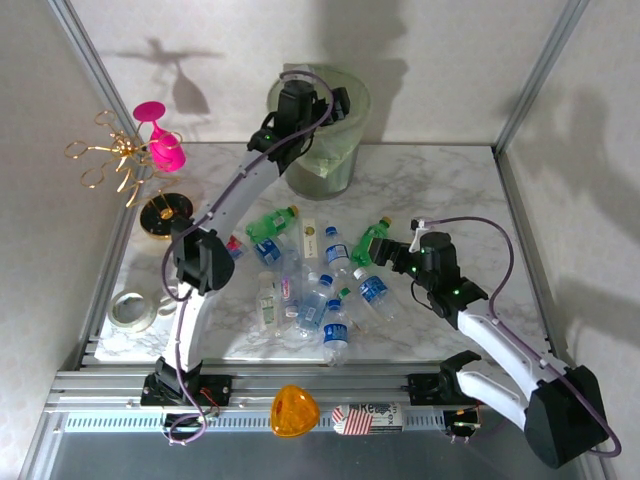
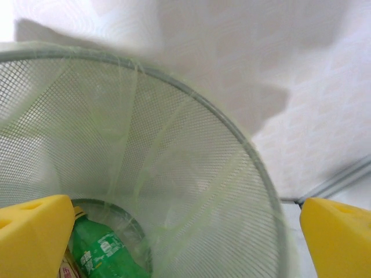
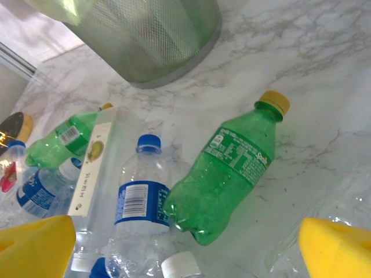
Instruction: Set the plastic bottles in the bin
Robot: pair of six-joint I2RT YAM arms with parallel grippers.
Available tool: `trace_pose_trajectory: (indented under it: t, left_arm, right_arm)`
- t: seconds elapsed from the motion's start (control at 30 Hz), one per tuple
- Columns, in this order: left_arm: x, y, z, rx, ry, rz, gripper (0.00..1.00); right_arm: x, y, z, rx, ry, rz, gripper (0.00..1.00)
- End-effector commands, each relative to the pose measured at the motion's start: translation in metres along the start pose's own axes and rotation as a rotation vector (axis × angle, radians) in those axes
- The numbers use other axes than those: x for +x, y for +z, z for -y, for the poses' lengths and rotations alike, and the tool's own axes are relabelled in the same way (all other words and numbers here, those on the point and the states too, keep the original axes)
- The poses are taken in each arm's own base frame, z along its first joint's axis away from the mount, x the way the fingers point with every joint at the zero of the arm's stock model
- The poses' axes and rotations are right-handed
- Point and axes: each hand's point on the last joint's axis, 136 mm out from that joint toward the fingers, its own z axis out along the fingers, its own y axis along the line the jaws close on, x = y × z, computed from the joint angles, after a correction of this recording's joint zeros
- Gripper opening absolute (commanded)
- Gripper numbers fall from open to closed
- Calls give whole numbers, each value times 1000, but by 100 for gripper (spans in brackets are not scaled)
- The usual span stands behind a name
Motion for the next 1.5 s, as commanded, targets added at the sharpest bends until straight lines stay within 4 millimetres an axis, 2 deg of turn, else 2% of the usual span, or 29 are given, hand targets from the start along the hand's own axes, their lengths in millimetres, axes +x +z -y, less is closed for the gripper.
trace_pose_trajectory:
  t: [0.0, 0.2, 0.33, 0.53, 0.73, 0.87, 1.0, 1.13, 1.47]
  left_arm:
    - [-39, -55, 28, 49, 27, 64, 100]
    - [-6, -115, 23, 131, 2, 56, 100]
    - [24, -161, 2, 153, -44, 81, 100]
    - [75, -219, -52, 84, -82, 81, 99]
    - [126, -261, -113, 3, -229, 107, 100]
    - [153, -275, -147, -75, -312, 116, 100]
    - [175, -285, -167, -95, -403, 121, 100]
    - [189, -290, -177, -107, -437, 115, 100]
    - [201, -299, -190, -131, -437, 111, 99]
  right_arm:
    - [-2, 9, 0, 18, 28, -16, 99]
    - [5, 35, -5, 8, 45, -100, 99]
    - [2, 52, -8, 17, 55, -137, 98]
    - [2, 75, -6, 51, 90, -173, 92]
    - [11, 98, 10, 156, 140, -230, 86]
    - [16, 110, 20, 209, 165, -239, 87]
    - [22, 120, 22, 216, 192, -235, 88]
    - [25, 130, 22, 229, 189, -240, 87]
    - [35, 154, 25, 257, 205, -263, 78]
